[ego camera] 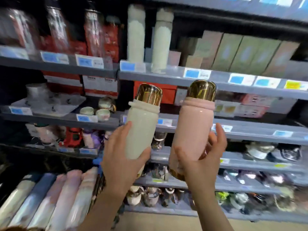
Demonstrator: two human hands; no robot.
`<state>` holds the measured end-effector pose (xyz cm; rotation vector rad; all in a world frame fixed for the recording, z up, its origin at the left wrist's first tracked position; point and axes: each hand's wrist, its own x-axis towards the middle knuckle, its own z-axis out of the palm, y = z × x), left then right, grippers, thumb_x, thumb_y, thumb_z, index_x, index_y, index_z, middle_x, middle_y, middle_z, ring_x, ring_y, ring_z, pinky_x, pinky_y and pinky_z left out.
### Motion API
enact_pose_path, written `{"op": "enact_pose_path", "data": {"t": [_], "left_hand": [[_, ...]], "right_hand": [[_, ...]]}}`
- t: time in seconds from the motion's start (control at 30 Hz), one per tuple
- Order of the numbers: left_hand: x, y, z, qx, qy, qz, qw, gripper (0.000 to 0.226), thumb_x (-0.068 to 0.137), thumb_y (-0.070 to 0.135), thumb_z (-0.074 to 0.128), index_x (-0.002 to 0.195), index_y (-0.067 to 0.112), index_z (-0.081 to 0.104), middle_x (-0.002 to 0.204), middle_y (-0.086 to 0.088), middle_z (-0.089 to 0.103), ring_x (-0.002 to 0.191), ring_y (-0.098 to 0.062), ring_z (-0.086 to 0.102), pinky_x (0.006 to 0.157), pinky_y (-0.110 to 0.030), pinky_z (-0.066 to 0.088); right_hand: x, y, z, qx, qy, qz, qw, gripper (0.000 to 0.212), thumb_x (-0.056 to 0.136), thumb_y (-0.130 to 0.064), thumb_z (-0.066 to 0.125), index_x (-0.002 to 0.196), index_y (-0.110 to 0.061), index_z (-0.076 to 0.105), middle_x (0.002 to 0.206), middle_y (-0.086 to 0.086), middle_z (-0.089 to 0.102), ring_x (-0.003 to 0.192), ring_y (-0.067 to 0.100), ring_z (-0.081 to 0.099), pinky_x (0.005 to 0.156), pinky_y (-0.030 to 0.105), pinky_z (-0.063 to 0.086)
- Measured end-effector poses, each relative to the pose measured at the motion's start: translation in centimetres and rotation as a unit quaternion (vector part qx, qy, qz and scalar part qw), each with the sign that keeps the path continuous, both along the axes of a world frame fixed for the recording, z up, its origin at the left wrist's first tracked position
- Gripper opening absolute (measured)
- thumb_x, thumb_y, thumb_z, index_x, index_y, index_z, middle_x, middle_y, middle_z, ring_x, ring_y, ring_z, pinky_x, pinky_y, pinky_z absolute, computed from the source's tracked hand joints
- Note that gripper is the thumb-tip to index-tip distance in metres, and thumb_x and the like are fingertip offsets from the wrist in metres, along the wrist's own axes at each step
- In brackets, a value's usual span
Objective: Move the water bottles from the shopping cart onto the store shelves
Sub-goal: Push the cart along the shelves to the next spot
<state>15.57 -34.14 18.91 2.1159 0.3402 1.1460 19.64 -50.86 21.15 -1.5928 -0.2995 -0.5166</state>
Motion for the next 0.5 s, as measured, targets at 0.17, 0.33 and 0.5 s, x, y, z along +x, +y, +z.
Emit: {"op": "enact_pose_path", "data": {"t": [0.17, 0.33, 0.5], "left_hand": [[5.1, -3.4, 4.8, 0.099, -0.06, -0.026, 0.993, 0.072, 0.068, 0.058, 0.058, 0.135, 0.048, 0.033, 0.139, 0.008, 0.046, 0.118, -0.018, 0.046, 0.087, -0.035, 0.04], [11.5, -4.2, 9.1, 0.181, -0.146, -0.044, 0.972, 0.07, 0.07, 0.053, 0.059, 0.135, 0.031, 0.043, 0.136, 0.003, 0.046, 0.116, -0.02, 0.044, 0.085, -0.038, 0.038], [19.7, -3.1, 12.6, 0.316, -0.237, -0.04, 0.918, 0.061, 0.075, 0.043, 0.063, 0.132, 0.026, 0.047, 0.128, -0.014, 0.057, 0.108, -0.028, 0.052, 0.077, -0.041, 0.051]], "right_hand": [[4.0, -4.5, 4.0, 0.058, -0.04, -0.029, 0.997, 0.103, 0.068, -0.02, 0.086, 0.134, -0.057, 0.016, 0.122, -0.033, 0.039, 0.104, -0.013, 0.051, 0.073, 0.005, 0.042], [8.7, -6.4, 7.4, 0.111, -0.053, -0.048, 0.991, 0.113, 0.067, -0.013, 0.086, 0.143, -0.049, 0.011, 0.119, -0.032, 0.033, 0.107, -0.005, 0.047, 0.078, 0.016, 0.041], [15.2, -7.2, 9.7, 0.137, -0.083, -0.059, 0.985, 0.116, 0.068, -0.012, 0.084, 0.143, -0.052, 0.005, 0.129, -0.014, 0.037, 0.11, 0.002, 0.053, 0.077, 0.019, 0.047]]}}
